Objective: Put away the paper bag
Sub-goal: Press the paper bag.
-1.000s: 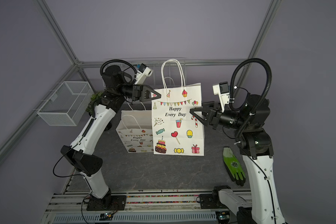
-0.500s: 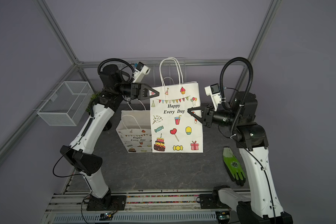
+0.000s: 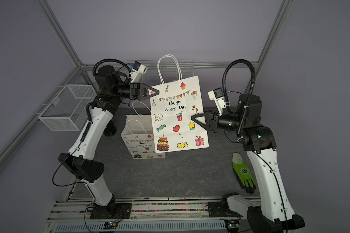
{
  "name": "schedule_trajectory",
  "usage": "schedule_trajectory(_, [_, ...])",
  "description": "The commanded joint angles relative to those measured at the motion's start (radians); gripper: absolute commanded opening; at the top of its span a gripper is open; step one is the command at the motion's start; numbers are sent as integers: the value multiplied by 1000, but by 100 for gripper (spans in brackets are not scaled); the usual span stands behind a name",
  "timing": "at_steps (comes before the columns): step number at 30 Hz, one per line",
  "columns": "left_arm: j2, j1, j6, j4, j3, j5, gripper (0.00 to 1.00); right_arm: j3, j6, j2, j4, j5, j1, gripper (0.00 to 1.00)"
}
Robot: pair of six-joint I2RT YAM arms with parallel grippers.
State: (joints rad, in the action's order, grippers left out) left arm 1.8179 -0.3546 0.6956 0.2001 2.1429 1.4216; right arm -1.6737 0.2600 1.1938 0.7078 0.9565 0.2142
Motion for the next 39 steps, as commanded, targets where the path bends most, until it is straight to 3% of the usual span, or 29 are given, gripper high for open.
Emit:
schedule_trajectory(1, [-33,-3,4,-1,2,-16,0,-34,-48,17,67,-15,40,27])
schedule_trajectory(5, [-34,-3,4,1,2,-17,0,-57,-71,24,106,-50,57,10])
schedule_trajectory(8, [-34,-2,1,7,-1,-17,0,-63,-73,18,114,-69,62,13])
schedule_trajectory(9, [-34,-2,0,10,-4,-16,0,-64,-73,15,114,-74,61,22])
schedule_trajectory(11, [-35,-3,-6,15,-15,-9,0,-63,-68,4,105,-108,61,60])
schedule_trajectory(12, [-38,-6,-8,16,-23,-3,0,-59,-65,-2,98,-126,61,71])
schedule_trajectory(13, [-41,-10,-14,21,-32,3,0,-54,-64,-11,89,-143,60,80])
schedule_trajectory(15, [-49,-22,-42,52,-45,20,0,-48,-64,-22,80,-164,59,84])
schedule_trajectory(16, [-53,-28,-62,73,-50,28,0,-46,-64,-25,77,-169,56,81])
schedule_trajectory(26, [-88,-47,-95,85,-126,69,0,-9,-2,-56,-21,-138,25,13])
schedule_trajectory(28, [-91,-55,-94,83,-136,75,0,-10,2,-53,-21,-134,24,8])
schedule_trajectory(30, [-97,-60,-96,78,-146,79,0,-11,1,-50,-19,-135,21,10])
schedule_trajectory(31, [-101,-62,-96,76,-149,80,0,-11,0,-50,-16,-136,18,16])
schedule_trajectory(33, [-107,-63,-95,75,-153,85,0,-9,-2,-52,-10,-136,5,50])
schedule_trajectory(35, [-114,-64,-95,71,-159,92,0,-3,-3,-64,-9,-136,-29,76])
schedule_trajectory(37, [-123,-67,-96,67,-166,102,0,14,11,-87,-20,-136,-87,90])
schedule_trajectory(39, [-133,-68,-96,63,-172,108,0,43,44,-114,-54,-124,-153,95])
